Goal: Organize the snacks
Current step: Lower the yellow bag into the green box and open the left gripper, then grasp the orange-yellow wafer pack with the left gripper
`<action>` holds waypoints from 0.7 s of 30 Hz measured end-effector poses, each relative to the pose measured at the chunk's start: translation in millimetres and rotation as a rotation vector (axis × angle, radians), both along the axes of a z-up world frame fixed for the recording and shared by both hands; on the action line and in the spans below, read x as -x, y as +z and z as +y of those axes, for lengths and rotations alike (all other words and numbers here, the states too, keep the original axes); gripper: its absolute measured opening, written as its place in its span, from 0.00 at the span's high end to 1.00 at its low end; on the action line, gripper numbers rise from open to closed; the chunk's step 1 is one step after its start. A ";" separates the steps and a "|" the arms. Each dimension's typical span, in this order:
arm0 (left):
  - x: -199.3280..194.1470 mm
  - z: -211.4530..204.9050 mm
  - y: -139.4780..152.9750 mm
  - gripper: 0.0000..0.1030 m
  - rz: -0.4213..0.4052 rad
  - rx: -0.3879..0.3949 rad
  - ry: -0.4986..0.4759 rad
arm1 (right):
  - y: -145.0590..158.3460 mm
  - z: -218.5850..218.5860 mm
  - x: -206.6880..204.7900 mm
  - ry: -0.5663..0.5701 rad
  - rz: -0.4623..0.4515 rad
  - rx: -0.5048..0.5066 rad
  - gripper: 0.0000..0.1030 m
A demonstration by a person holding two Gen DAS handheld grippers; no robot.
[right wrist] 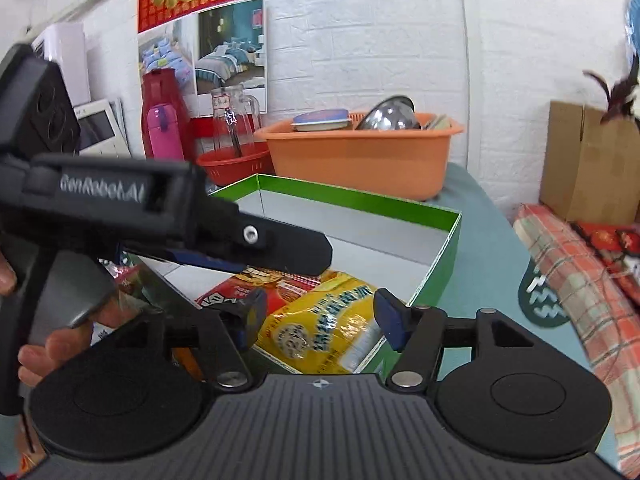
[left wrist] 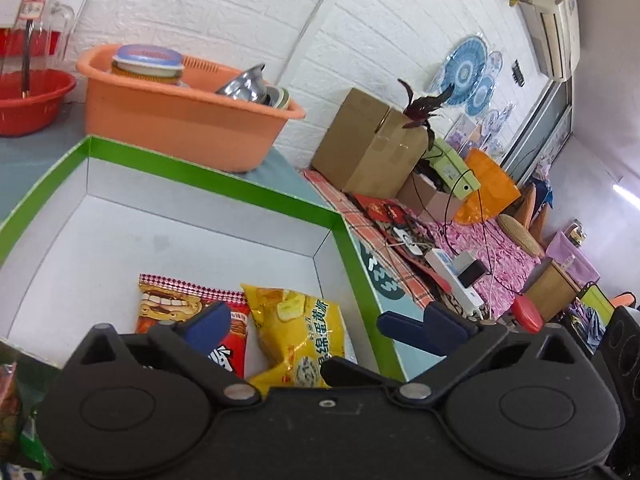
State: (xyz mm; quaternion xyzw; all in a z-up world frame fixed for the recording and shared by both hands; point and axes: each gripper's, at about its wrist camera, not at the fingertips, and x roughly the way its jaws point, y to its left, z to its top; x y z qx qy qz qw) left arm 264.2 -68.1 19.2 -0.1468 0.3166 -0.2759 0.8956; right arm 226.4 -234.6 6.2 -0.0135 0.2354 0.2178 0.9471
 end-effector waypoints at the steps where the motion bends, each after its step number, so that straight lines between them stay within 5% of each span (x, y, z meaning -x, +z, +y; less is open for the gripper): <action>1: 5.6 1.5 4.4 0.00 -0.006 -0.003 0.000 | 2.9 1.3 3.8 -0.002 -0.019 0.024 0.00; 11: 99.8 26.4 56.2 0.00 -0.086 -0.055 0.083 | 57.7 -8.9 84.2 0.000 -0.195 0.007 0.00; 16: 148.6 45.1 43.5 0.00 -0.071 -0.022 0.107 | 56.3 -14.4 132.9 0.026 -0.224 -0.014 0.00; 21: 181.8 55.6 10.9 0.00 0.008 0.017 0.125 | 31.9 -22.8 158.0 -0.013 -0.161 -0.004 0.00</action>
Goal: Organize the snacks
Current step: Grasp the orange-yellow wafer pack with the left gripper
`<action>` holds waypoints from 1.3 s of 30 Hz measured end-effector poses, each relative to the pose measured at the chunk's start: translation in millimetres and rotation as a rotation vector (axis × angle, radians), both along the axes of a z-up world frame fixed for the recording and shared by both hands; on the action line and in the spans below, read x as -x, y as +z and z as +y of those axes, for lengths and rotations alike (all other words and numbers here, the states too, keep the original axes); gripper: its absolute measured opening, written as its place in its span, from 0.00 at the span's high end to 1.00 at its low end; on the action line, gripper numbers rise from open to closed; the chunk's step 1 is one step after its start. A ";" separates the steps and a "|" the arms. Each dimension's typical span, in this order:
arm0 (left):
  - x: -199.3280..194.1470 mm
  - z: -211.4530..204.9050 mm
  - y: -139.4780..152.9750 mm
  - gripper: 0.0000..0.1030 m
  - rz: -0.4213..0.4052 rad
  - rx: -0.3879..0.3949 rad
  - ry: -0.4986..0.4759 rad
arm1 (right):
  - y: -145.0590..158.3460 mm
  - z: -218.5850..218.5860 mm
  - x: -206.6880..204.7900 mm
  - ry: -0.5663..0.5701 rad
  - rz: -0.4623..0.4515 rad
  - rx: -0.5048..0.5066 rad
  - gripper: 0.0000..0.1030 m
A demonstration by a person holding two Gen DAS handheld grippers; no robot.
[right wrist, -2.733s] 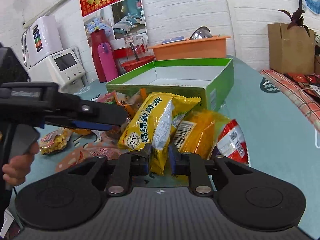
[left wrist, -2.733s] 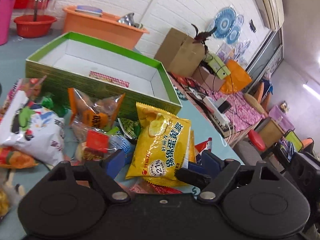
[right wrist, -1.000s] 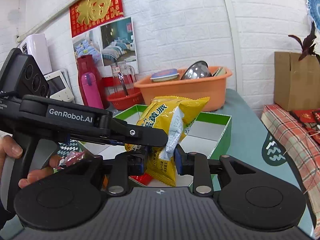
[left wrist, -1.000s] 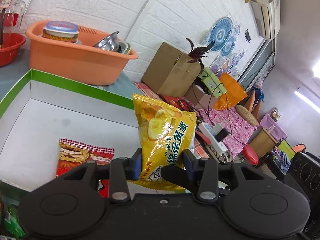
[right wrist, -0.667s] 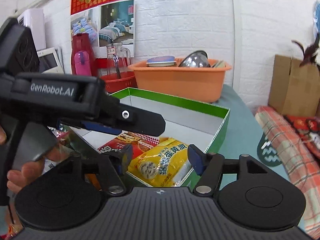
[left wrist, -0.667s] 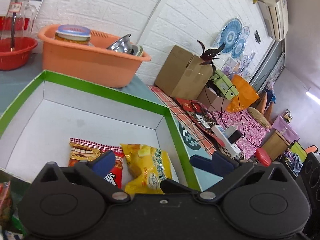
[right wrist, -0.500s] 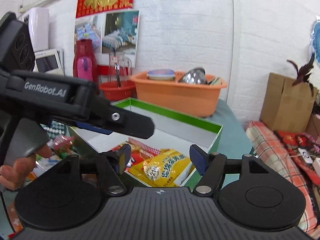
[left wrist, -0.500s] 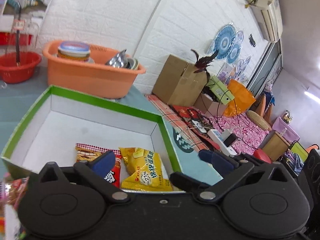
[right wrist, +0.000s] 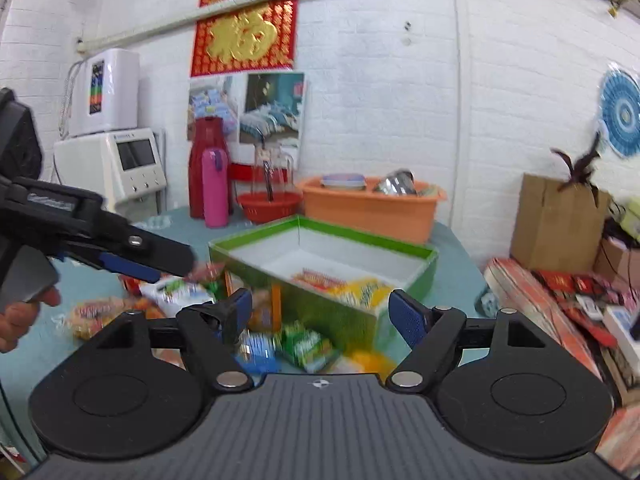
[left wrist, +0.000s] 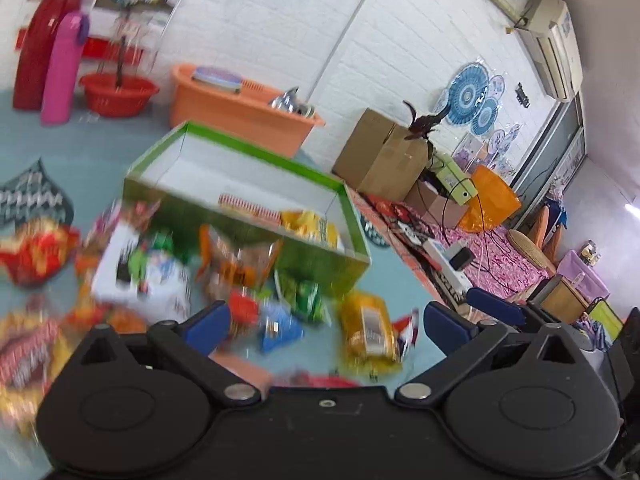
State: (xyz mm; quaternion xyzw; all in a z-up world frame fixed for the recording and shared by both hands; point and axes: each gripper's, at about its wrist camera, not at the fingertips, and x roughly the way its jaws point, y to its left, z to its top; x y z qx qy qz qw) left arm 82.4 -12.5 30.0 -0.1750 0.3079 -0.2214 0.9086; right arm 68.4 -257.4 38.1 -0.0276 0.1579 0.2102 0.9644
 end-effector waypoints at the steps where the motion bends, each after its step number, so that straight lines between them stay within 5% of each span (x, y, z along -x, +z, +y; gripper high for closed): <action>1: 4.2 1.2 -7.5 0.00 0.021 0.018 0.003 | -7.5 -1.6 2.0 -0.011 0.033 -0.004 0.00; 8: 8.3 -13.3 -16.5 0.00 0.044 0.026 -0.040 | -40.1 -3.6 4.1 -0.048 0.177 -0.046 0.05; 14: -2.6 -41.2 -13.8 0.00 0.010 0.006 -0.105 | -41.5 -1.9 3.4 -0.052 0.163 -0.033 0.06; 22: -49.8 -86.3 -33.9 0.00 0.086 -0.048 -0.163 | -55.2 -4.9 -10.8 -0.076 0.206 -0.042 0.06; 28: -69.4 -92.3 -52.2 0.00 0.145 -0.049 -0.159 | -61.0 -9.6 -25.0 -0.087 0.228 -0.057 0.14; 31: -78.4 -94.5 -59.9 0.00 0.174 -0.048 -0.167 | -64.9 -9.1 -30.8 -0.087 0.250 -0.064 0.26; 39: -90.1 -96.8 -67.3 0.00 0.214 -0.043 -0.147 | -65.6 -9.4 -35.9 -0.066 0.264 -0.100 0.26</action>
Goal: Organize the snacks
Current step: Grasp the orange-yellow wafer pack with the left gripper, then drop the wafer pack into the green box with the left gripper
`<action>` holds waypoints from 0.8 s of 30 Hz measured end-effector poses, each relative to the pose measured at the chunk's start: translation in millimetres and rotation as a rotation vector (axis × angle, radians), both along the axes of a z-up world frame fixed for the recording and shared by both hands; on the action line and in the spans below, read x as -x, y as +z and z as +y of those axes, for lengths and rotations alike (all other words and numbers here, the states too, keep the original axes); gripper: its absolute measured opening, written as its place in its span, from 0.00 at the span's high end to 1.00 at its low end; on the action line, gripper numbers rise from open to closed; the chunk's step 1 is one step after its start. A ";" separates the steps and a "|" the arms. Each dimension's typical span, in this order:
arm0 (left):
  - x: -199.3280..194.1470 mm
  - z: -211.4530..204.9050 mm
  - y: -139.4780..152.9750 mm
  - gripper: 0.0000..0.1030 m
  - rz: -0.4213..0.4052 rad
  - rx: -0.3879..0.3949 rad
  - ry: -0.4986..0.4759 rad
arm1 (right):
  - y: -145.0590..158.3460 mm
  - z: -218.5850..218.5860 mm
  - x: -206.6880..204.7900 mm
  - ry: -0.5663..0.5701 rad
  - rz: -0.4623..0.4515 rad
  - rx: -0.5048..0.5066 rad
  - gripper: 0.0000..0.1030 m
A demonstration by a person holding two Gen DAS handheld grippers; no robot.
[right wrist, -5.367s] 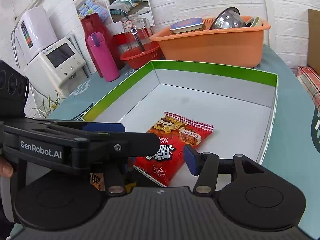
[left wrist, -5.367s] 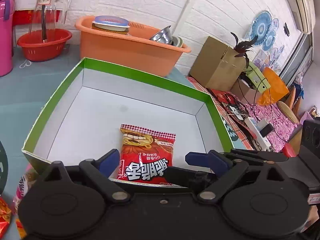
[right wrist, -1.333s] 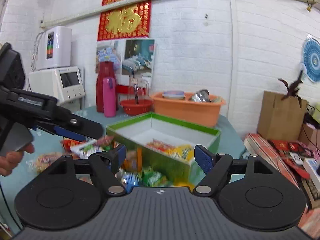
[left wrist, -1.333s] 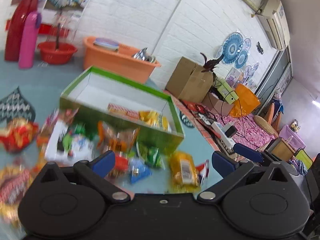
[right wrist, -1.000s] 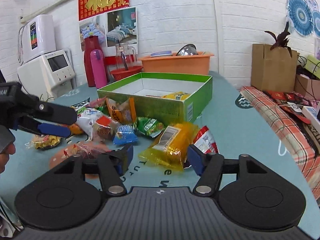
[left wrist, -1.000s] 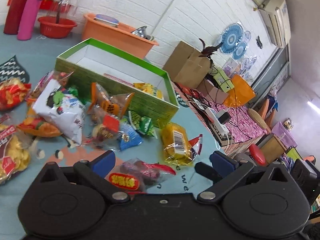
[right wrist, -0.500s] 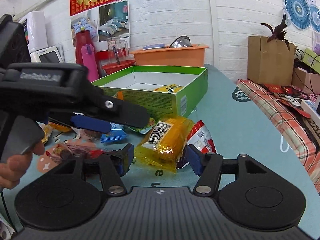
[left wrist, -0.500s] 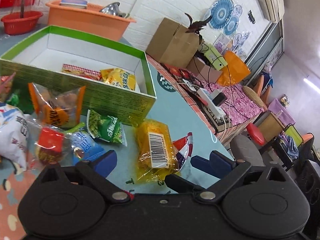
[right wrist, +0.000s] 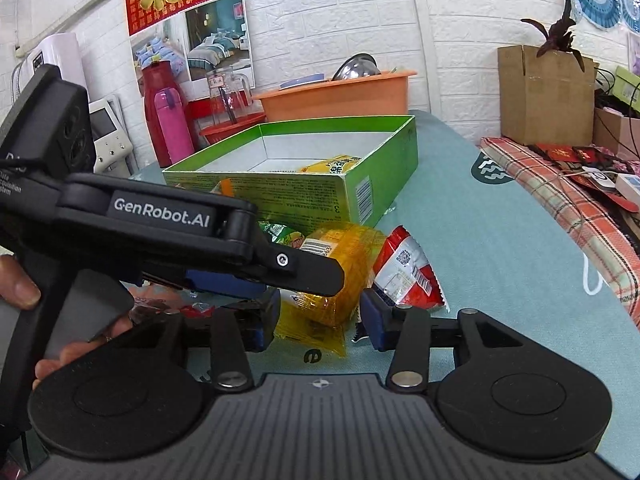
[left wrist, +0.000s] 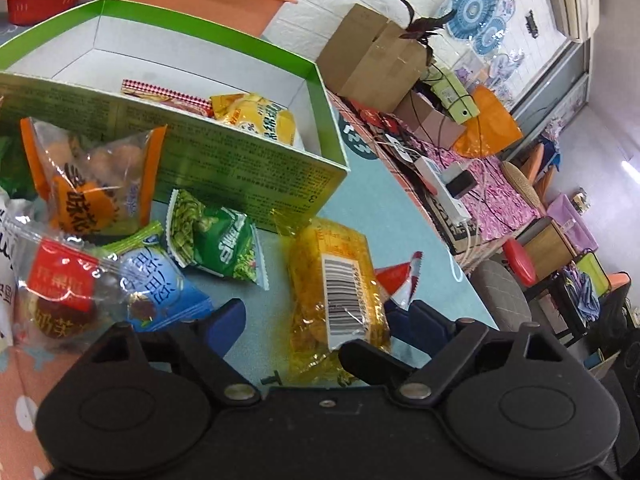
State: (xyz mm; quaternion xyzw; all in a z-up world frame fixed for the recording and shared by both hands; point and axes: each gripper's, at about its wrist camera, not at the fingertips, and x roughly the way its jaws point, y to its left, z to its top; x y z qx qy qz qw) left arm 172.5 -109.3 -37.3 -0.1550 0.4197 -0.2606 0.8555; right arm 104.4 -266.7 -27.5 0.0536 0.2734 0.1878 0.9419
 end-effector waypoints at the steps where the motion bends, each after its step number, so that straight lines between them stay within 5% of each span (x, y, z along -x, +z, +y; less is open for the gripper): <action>1: -1.7 0.2 0.0 0.00 0.002 0.005 0.000 | -0.2 0.0 -1.2 0.005 0.003 -0.007 0.26; 5: -3.2 -5.7 0.7 0.00 -0.002 -0.012 -0.015 | -3.7 3.1 -4.1 0.020 0.027 -0.024 0.26; 6: -2.7 -6.0 0.6 0.04 -0.002 -0.015 -0.018 | -4.8 4.4 -4.5 0.022 0.034 -0.026 0.26; 7: -2.8 -6.0 0.1 0.17 0.002 -0.013 -0.023 | -5.8 5.9 -4.8 0.025 0.038 -0.027 0.26; 9: -0.7 -7.0 0.3 0.19 -0.007 -0.030 -0.015 | -7.7 9.4 -5.6 0.028 0.046 -0.025 0.26; 16: 19.8 3.3 6.5 0.22 -0.028 0.009 0.006 | -0.7 16.9 7.4 0.053 0.021 0.020 0.52; 24: 43.7 24.1 68.8 0.22 -0.216 0.031 0.040 | 46.0 27.5 25.0 0.102 -0.152 0.044 0.53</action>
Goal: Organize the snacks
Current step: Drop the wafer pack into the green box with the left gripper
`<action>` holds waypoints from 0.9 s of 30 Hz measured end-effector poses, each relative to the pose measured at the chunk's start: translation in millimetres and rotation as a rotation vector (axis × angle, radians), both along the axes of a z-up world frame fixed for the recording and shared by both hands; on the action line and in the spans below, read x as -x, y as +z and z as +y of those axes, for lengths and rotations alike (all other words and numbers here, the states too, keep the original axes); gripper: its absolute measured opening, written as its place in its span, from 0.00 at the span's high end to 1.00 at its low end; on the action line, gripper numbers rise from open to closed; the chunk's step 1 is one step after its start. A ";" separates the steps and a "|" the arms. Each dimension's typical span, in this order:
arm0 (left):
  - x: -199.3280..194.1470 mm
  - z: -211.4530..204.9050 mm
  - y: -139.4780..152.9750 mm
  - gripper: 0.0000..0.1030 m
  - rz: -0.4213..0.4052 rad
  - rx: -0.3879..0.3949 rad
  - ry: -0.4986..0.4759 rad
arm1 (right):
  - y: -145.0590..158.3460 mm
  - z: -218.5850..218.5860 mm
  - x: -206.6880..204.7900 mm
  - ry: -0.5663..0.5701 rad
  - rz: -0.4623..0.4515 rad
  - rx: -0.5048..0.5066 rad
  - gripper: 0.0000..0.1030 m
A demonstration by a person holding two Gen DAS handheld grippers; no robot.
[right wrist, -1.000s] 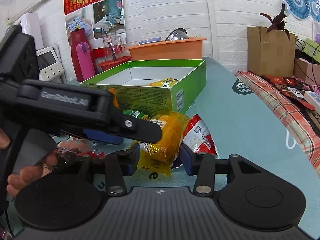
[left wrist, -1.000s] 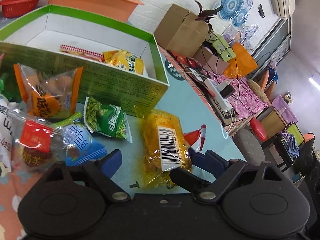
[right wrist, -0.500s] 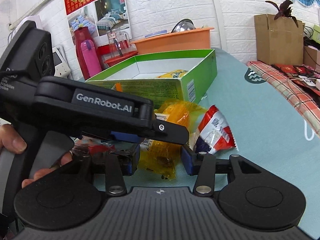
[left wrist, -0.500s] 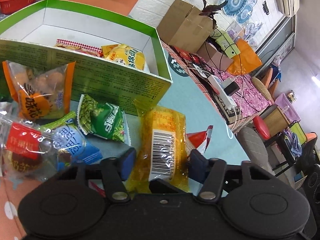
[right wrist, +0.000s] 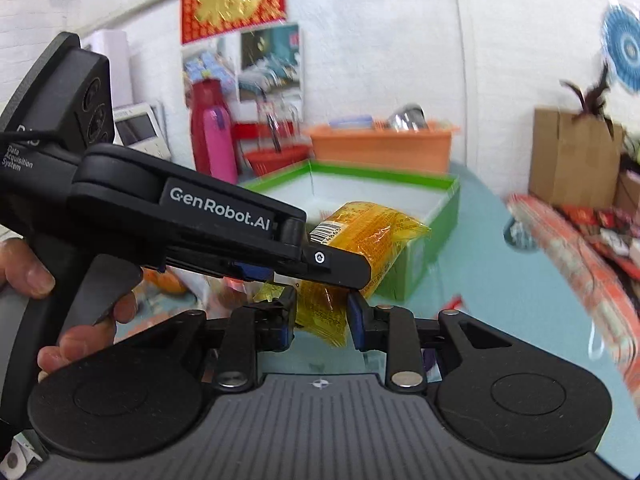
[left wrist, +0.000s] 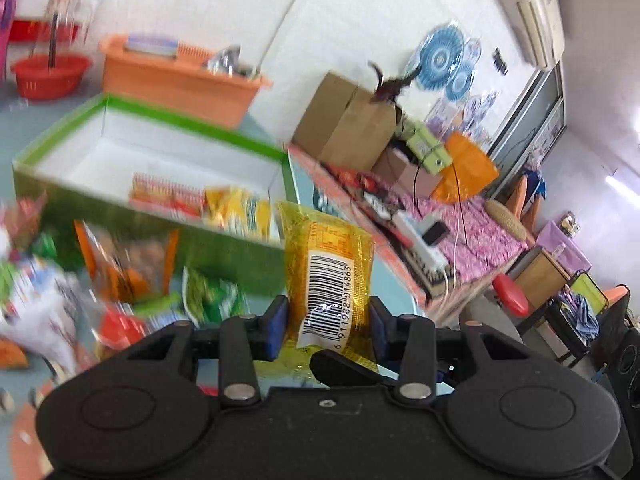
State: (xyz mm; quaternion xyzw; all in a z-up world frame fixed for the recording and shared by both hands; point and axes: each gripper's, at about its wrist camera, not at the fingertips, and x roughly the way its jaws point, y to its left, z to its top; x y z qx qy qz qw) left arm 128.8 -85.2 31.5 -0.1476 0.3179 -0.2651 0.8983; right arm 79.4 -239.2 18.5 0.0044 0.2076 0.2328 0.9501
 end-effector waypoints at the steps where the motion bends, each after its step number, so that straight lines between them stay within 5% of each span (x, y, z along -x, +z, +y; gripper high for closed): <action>1: -2.4 4.3 7.6 0.22 -0.023 -0.003 0.010 | 7.3 3.0 -4.4 0.014 -0.026 0.001 0.53; 6: -37.5 30.2 30.7 0.22 -0.055 -0.004 0.070 | 31.3 24.7 -48.2 0.086 -0.095 0.013 0.53; 12: -96.5 70.3 29.2 0.22 -0.006 0.012 0.121 | 38.1 54.5 -110.6 0.143 -0.059 -0.005 0.53; 22: -158.1 98.6 -5.5 0.20 0.110 -0.034 0.168 | 11.4 86.5 -184.3 0.167 0.126 -0.073 0.53; 25: -159.4 104.7 -15.3 0.00 0.139 -0.029 0.164 | -0.5 93.7 -195.3 0.189 0.188 -0.068 0.45; 26: -155.5 106.8 -15.0 0.00 0.131 -0.022 0.171 | -2.2 94.8 -196.2 0.193 0.202 -0.057 0.30; 27: -149.9 108.8 -13.2 0.00 0.116 -0.017 0.184 | -2.4 94.9 -195.1 0.183 0.204 -0.045 0.04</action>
